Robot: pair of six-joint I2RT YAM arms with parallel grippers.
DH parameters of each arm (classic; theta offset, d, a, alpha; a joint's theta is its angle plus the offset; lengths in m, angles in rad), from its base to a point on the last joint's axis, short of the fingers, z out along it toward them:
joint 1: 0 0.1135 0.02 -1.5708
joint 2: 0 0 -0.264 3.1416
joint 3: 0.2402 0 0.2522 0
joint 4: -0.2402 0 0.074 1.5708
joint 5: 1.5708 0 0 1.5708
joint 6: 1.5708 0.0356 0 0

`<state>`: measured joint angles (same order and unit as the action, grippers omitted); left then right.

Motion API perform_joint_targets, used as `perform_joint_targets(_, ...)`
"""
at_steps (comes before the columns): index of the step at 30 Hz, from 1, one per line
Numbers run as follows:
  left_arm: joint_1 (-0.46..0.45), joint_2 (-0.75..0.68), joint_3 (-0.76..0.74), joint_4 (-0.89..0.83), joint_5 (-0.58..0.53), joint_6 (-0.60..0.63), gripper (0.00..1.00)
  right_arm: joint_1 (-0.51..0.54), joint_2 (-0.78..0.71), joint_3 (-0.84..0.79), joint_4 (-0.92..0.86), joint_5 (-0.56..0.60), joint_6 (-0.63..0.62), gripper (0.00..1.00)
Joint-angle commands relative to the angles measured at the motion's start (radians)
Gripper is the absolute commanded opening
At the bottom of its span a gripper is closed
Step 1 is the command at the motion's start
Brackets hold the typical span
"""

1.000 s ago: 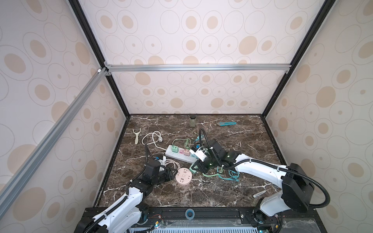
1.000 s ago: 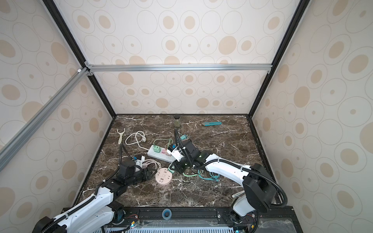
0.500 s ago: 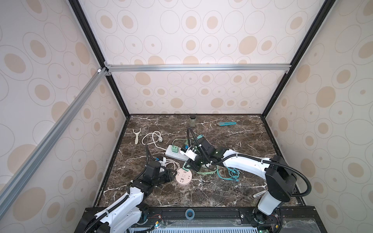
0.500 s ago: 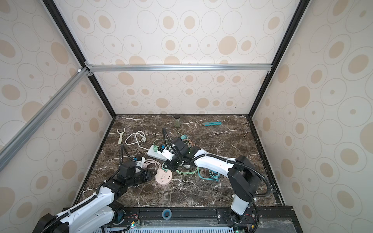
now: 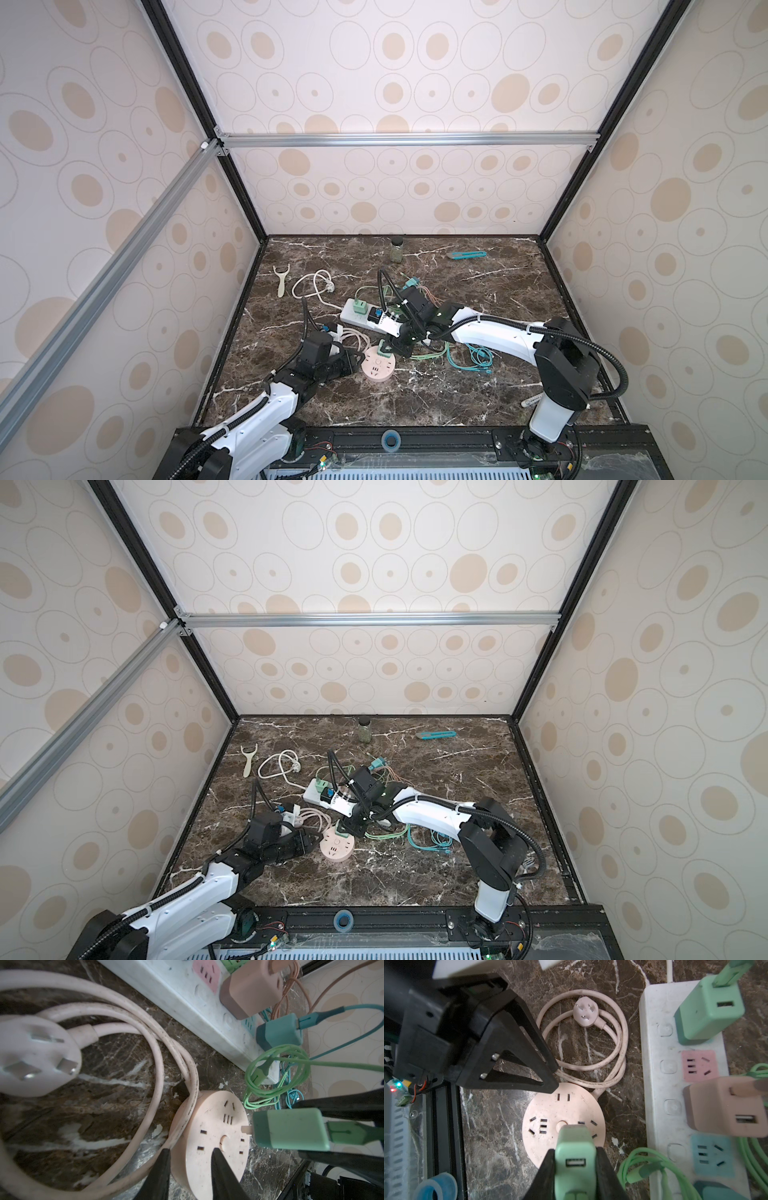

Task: Insert the plug

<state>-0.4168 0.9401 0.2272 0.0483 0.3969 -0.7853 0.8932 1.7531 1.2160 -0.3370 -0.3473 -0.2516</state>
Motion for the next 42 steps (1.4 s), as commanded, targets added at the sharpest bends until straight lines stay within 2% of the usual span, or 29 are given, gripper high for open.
perform_joint_targets(1,0.003,0.008,-0.003,0.02,0.005,0.007,0.31,0.009,0.022,0.032,-0.013,-0.02,-0.049,0.02)
perform_joint_targets(16,0.003,0.012,-0.004,0.021,-0.001,0.007,0.3,0.011,0.068,0.066,-0.029,-0.02,-0.112,0.02)
perform_joint_targets(21,0.003,0.017,-0.005,0.021,-0.002,0.005,0.25,0.012,0.073,0.073,-0.035,-0.016,-0.133,0.02)
perform_joint_targets(26,0.002,0.025,-0.003,0.02,0.0,0.005,0.25,0.011,0.08,0.076,-0.035,-0.014,-0.145,0.02)
perform_joint_targets(42,0.002,0.035,-0.002,0.022,-0.002,0.006,0.25,0.012,0.092,0.079,-0.019,0.022,-0.133,0.02)
